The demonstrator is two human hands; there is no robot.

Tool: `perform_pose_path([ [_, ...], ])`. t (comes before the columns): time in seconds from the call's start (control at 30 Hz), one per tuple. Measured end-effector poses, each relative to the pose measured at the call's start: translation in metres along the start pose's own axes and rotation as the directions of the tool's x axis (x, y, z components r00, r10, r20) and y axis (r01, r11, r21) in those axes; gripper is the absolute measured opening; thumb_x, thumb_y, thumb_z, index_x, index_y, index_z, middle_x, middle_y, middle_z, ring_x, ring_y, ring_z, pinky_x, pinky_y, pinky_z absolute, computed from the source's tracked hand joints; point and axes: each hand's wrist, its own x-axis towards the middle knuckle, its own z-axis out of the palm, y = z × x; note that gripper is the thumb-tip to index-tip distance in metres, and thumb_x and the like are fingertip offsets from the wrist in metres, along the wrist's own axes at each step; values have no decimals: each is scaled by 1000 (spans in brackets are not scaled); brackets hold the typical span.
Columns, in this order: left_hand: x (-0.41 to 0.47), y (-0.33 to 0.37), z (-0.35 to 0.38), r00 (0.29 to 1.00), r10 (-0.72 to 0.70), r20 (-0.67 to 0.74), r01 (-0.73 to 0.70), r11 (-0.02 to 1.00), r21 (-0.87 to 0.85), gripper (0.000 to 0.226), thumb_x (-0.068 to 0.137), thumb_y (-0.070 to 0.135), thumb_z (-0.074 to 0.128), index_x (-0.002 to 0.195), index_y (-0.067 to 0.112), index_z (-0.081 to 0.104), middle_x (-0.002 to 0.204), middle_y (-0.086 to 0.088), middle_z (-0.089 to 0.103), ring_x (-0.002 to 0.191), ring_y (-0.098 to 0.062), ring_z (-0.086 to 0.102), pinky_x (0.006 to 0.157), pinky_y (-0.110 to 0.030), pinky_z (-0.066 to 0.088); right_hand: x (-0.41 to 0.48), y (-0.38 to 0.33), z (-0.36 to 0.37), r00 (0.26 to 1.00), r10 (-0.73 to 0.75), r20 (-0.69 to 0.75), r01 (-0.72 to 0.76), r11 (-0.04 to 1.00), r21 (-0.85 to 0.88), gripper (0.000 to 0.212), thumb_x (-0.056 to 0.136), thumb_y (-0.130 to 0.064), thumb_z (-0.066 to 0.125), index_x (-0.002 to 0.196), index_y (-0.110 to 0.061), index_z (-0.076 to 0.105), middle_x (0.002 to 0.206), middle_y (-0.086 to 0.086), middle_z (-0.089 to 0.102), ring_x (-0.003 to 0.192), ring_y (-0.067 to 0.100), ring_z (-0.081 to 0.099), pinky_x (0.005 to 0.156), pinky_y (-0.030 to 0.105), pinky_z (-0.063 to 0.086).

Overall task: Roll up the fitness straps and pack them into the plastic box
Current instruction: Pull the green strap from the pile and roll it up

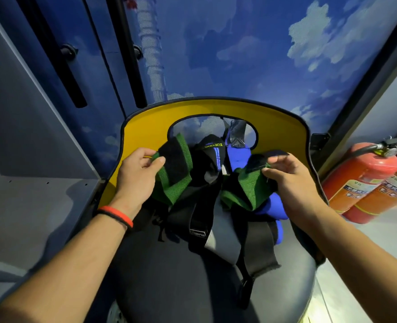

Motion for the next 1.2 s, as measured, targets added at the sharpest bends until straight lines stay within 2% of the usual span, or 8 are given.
perform_pose_path([
  [0.2, -26, 13, 26, 962, 65, 265, -49, 997, -65, 10, 100, 21, 61, 98, 30, 61, 96, -17, 69, 84, -17, 58, 79, -34, 42, -18, 3, 30, 986, 100, 137, -120, 982, 143, 24, 93, 5, 63, 95, -19, 61, 67, -6, 58, 66, 15, 51, 60, 31, 34],
  [0.33, -40, 19, 29, 855, 104, 508, -32, 988, -149, 19, 87, 63, 65, 89, 47, 75, 105, 24, 67, 104, 6, 61, 95, -19, 42, -27, 5, 49, 987, 46, 156, -70, 986, 154, 27, 92, 4, 65, 84, -20, 57, 69, -2, 61, 68, 16, 54, 59, 28, 38],
  [0.43, -38, 13, 27, 842, 227, 489, -309, 946, 93, 16, 81, 40, 82, 96, 35, 79, 107, 12, 65, 105, -3, 62, 96, -24, 47, -27, -1, 51, 975, 60, 216, -99, 980, 174, 18, 94, -2, 68, 94, -17, 59, 80, 2, 65, 75, 16, 60, 63, 25, 46],
  [0.53, -26, 8, 20, 927, 145, 346, -112, 987, -114, 16, 93, 8, 69, 106, 17, 73, 106, 4, 77, 105, -12, 71, 99, -35, 54, -14, 4, 29, 984, -11, 177, 41, 985, -165, 20, 92, -9, 73, 108, -17, 65, 105, 0, 75, 96, 17, 70, 87, 32, 54],
  [0.67, -4, -4, 0, 992, -64, 111, 99, 933, -345, 17, 101, 7, 58, 109, 19, 65, 108, 0, 76, 98, -16, 73, 81, -26, 57, 5, 25, -19, 948, 7, 317, 285, 421, -861, 36, 82, -23, 77, 117, -20, 73, 125, 9, 62, 126, 27, 53, 102, 36, 45],
  [0.87, 17, -5, -21, 993, -107, -48, 65, 841, -537, 21, 107, 6, 45, 118, 20, 56, 113, 0, 70, 96, -13, 72, 70, -26, 61, 10, 38, -35, 943, 214, 255, 220, 177, -959, 47, 78, -59, 73, 106, -21, 71, 102, 9, 61, 101, 29, 62, 75, 34, 47],
  [1.0, 23, 1, -26, 991, -98, -88, 27, 804, -594, 20, 107, 7, 44, 112, 22, 56, 121, -5, 69, 107, -20, 70, 82, -34, 61, 15, 45, -43, 979, 179, 97, 60, 204, -977, 70, 82, -67, 68, 127, -14, 58, 119, 14, 56, 113, 36, 59, 90, 41, 50],
  [1.2, 28, -1, -29, 981, -169, -95, 65, 748, -660, 14, 106, 9, 48, 110, 19, 56, 116, -8, 70, 106, -23, 70, 91, -43, 58, 15, 33, -45, 973, -230, -27, 107, 551, -827, 78, 87, -36, 79, 142, -1, 36, 146, 19, 33, 129, 38, 43, 106, 49, 41],
])
